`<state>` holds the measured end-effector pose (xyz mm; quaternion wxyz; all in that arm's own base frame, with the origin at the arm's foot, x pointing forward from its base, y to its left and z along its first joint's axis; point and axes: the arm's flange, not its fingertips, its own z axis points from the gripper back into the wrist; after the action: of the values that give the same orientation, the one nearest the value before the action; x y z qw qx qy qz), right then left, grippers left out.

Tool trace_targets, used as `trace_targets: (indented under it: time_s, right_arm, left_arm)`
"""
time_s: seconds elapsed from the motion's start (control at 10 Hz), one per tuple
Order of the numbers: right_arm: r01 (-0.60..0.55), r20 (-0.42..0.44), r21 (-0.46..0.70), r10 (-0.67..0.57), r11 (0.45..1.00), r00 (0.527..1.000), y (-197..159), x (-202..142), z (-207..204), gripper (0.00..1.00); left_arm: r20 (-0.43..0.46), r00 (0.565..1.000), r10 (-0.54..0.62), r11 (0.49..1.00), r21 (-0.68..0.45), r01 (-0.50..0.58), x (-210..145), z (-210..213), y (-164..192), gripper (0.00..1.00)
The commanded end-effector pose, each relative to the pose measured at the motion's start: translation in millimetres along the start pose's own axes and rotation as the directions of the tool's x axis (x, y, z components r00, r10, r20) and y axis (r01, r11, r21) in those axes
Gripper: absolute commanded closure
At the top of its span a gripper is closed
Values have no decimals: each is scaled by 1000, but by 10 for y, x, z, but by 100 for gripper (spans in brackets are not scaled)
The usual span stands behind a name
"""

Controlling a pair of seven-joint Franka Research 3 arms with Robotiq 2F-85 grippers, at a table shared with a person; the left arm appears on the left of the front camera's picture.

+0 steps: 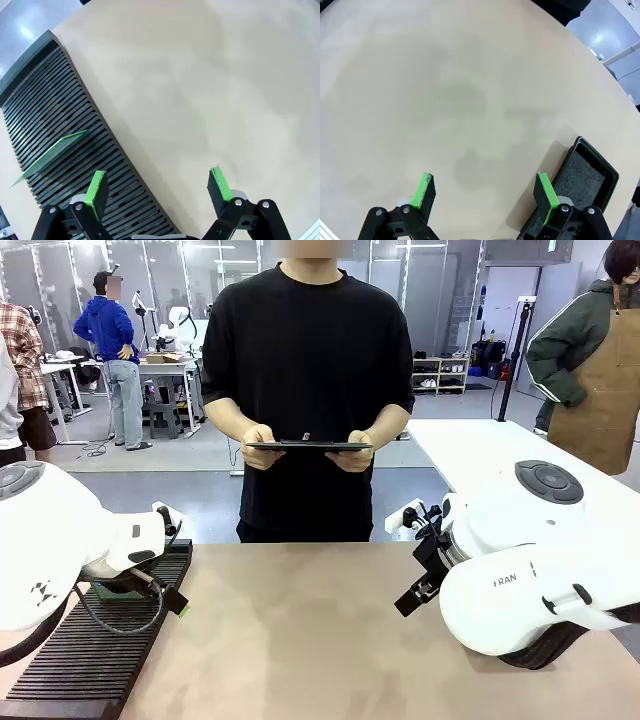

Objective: Inspect the PCB.
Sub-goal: Pick up the Blank PCB and present it to the human.

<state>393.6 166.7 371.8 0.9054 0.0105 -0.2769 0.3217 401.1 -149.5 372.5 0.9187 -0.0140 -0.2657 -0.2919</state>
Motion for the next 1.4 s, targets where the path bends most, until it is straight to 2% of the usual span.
trace_targets:
  time_s: [0.0, 0.9, 1.0, 1.1, 1.3]
  right_arm:
    - [0, 0, 0, 0, 1000, 1000, 0, 0, 0, 0]
    - [-2, 0, 0, 2, 1000, 1000, 0, 0, 0, 0]
    - [-12, 23, 29, 11, 1000, 1000, -86, 70, 268, 0]
    - [17, 12, 21, -18, 1000, 1000, -191, 121, 542, 0]
    - [100, 12, 112, -102, 989, 995, -431, 144, 1253, 0]
  left_arm:
    - [0, 1000, 0, 1000, 0, 0, 1, 0, -2, 0]
    - [0, 1000, -1, 1000, 0, 1, 1, 0, -3, 0]
    - [-12, 999, 44, 997, -60, -45, 137, 207, 86, 0]
    - [-26, 998, 63, 990, -123, -66, 226, 449, 174, 0]
    - [-51, 995, 90, 969, -226, -99, 317, 1044, 347, 0]
